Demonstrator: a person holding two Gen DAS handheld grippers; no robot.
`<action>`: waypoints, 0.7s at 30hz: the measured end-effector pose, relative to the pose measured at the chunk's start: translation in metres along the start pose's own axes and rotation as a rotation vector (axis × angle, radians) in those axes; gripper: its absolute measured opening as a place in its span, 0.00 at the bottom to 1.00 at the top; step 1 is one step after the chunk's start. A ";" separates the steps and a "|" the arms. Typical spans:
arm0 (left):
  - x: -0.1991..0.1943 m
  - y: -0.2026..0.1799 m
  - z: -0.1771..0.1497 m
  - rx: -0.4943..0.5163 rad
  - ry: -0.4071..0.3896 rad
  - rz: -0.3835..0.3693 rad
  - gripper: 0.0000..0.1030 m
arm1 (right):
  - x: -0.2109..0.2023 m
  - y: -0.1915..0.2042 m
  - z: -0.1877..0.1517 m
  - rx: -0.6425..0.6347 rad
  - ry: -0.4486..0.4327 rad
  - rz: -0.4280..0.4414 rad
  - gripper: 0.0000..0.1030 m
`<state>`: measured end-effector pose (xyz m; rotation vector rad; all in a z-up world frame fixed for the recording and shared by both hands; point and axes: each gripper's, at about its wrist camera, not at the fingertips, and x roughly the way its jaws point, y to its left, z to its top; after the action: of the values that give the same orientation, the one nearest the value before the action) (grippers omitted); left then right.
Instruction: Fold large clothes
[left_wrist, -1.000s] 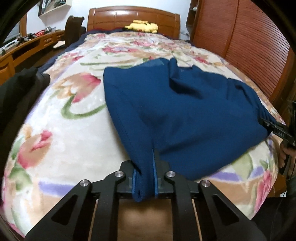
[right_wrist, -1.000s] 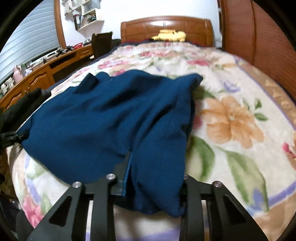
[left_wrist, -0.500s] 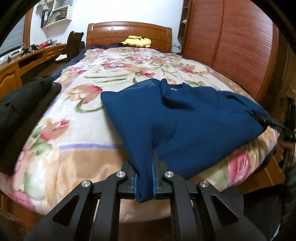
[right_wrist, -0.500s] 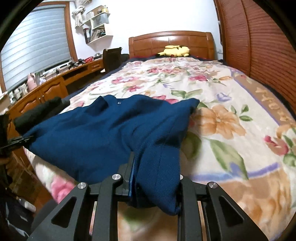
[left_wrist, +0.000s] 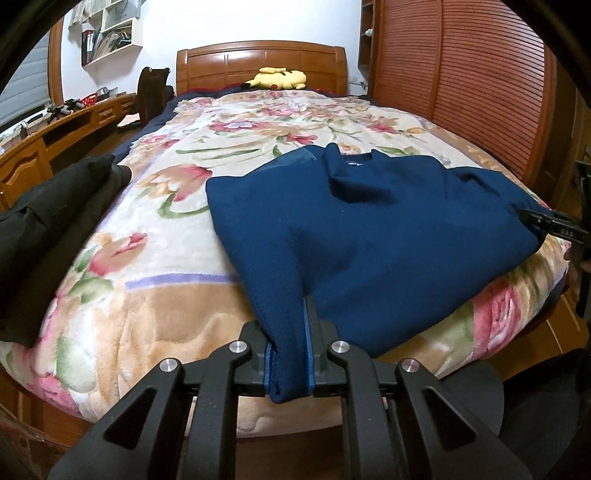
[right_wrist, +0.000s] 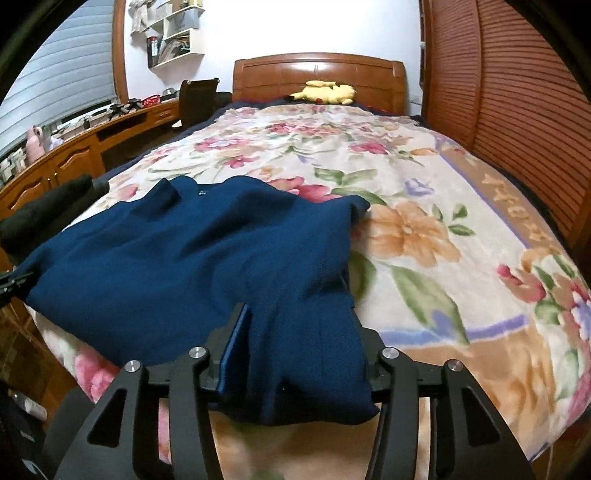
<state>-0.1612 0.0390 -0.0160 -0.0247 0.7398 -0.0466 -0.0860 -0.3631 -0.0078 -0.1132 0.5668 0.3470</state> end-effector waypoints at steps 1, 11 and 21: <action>0.000 0.000 0.000 -0.001 -0.001 0.000 0.13 | -0.003 0.000 0.000 -0.012 -0.006 -0.021 0.65; -0.002 -0.006 0.001 0.015 -0.005 0.023 0.13 | -0.034 0.019 -0.010 -0.064 -0.156 -0.008 0.79; 0.000 -0.004 0.001 0.012 0.000 0.017 0.13 | -0.009 0.100 -0.013 -0.179 -0.114 0.132 0.59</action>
<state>-0.1605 0.0346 -0.0150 -0.0067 0.7401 -0.0353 -0.1350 -0.2746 -0.0151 -0.2282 0.4307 0.5290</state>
